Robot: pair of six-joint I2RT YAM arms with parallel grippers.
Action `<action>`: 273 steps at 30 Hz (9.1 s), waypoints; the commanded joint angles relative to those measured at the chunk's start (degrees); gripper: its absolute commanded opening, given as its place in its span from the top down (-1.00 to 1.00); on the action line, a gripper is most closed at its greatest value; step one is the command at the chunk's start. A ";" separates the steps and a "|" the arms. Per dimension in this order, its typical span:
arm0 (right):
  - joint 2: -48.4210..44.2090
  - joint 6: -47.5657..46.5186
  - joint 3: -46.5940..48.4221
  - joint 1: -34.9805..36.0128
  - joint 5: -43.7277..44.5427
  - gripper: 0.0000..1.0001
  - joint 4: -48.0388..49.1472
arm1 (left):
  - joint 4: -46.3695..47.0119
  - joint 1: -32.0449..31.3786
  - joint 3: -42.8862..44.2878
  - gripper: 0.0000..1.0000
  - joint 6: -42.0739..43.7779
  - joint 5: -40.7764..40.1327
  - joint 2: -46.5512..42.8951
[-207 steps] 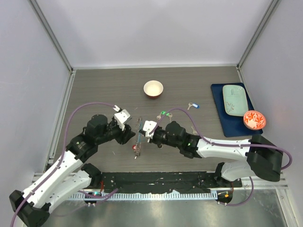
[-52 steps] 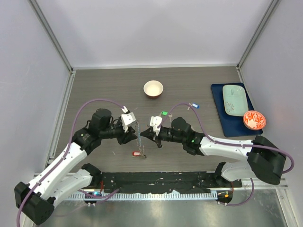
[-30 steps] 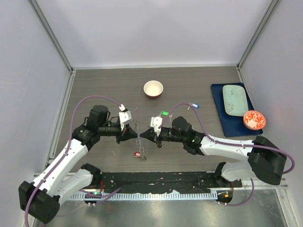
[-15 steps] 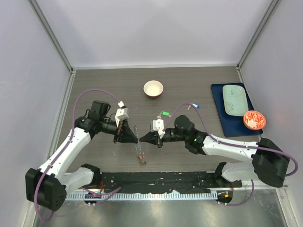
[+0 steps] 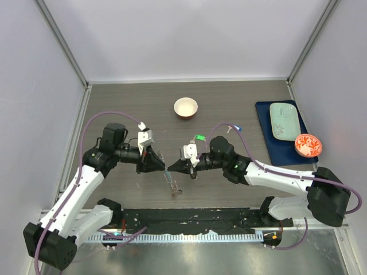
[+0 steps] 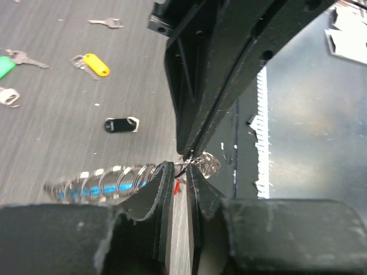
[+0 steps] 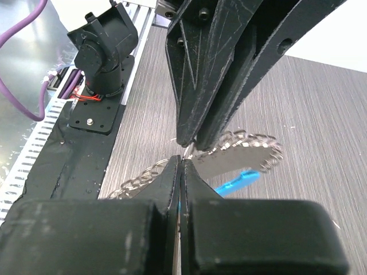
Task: Put the keys on the keyring
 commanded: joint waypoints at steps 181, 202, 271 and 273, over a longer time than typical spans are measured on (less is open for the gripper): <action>1.22 6.45 0.68 -1.67 4.45 0.98 4.78 | 24.23 -16.35 -14.40 0.36 -14.75 -32.75 -15.70; -1.76 17.08 -0.19 -5.44 11.05 0.22 6.01 | 20.80 -16.35 -14.74 1.00 -10.00 -32.31 -19.56; 16.25 25.43 16.49 -14.77 55.42 0.28 -49.70 | 13.77 -16.35 -12.11 1.00 -4.55 -37.67 -22.91; 18.18 24.99 18.33 -14.85 55.16 0.29 -51.46 | 13.77 -16.27 -12.20 1.00 -4.64 -37.41 -23.00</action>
